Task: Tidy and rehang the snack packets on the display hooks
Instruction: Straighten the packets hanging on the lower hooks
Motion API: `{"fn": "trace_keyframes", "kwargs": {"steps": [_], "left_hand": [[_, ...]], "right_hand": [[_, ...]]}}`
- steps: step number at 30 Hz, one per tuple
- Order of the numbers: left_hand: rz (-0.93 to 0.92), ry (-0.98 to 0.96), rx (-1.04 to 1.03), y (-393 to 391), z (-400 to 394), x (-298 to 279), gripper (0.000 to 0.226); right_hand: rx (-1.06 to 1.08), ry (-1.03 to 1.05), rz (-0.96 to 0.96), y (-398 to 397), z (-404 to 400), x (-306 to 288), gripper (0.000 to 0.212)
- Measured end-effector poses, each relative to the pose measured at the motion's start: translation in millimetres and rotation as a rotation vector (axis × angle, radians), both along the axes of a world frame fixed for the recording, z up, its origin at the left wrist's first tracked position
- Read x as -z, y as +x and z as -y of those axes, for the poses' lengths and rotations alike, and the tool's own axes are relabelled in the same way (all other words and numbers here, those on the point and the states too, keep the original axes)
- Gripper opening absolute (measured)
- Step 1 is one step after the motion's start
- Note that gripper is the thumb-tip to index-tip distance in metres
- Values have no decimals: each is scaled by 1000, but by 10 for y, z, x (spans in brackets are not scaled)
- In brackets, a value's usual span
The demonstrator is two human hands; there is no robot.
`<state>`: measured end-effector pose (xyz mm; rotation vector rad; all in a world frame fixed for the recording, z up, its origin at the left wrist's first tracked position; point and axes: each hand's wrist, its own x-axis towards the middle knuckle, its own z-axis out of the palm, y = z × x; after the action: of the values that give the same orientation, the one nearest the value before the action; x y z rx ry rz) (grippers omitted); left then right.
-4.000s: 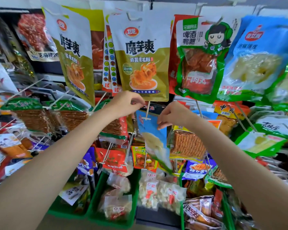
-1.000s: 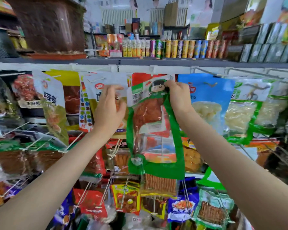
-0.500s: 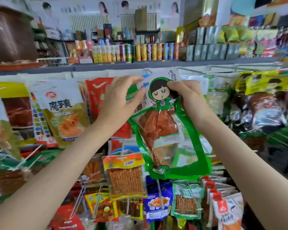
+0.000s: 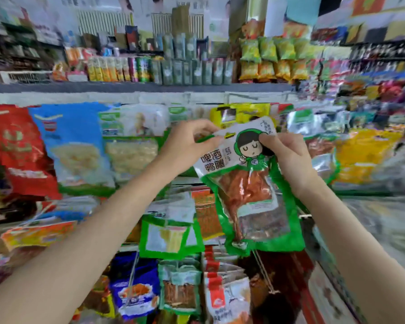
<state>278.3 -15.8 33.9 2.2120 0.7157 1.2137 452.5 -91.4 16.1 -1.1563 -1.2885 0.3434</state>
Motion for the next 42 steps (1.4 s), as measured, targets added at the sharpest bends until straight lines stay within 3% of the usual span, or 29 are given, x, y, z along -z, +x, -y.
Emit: {"fn": "trace_keyframes", "kwargs": {"steps": [2,5,11,15,23,25,27,29,31,33,36,39,42], "left_hand": [[1,-7,-7,312,66,1,10],[-58,57,3,765,178,6,7],[-18,37,29,1597,262,-116,21],[30,-9,12,2044,241,-241,25],[-44,-12,-117,2393,52,-304,26],[-94,49,-160,2415,3,-258,20],[-159,280,-230,2405,-26,-154,17],[-257,588,-320,2381,-50,7,28],[-330,776,-403,2338,-63,175,38],[-402,815,-435,2275,-47,276,43],[-518,801,-451,2075,1,382,51],[-471,743,-382,1690,117,567,47],[-440,718,-351,1140,198,783,43]], "right_hand": [[72,-14,3,301,35,55,37],[200,43,-40,632,65,152,44],[488,107,-358,1201,90,135,31],[559,101,-352,1553,82,-52,33],[597,30,-384,1828,-184,-100,41],[642,-14,-312,1836,-227,-69,27],[751,-51,-179,1813,-257,-21,10],[905,-64,-8,1733,-282,52,35],[1013,-27,188,1590,-275,143,47],[962,-59,339,1450,-286,258,43],[927,-100,410,1304,-268,348,31],[834,144,420,1028,-249,364,25],[524,334,407,507,-282,388,27]]}}
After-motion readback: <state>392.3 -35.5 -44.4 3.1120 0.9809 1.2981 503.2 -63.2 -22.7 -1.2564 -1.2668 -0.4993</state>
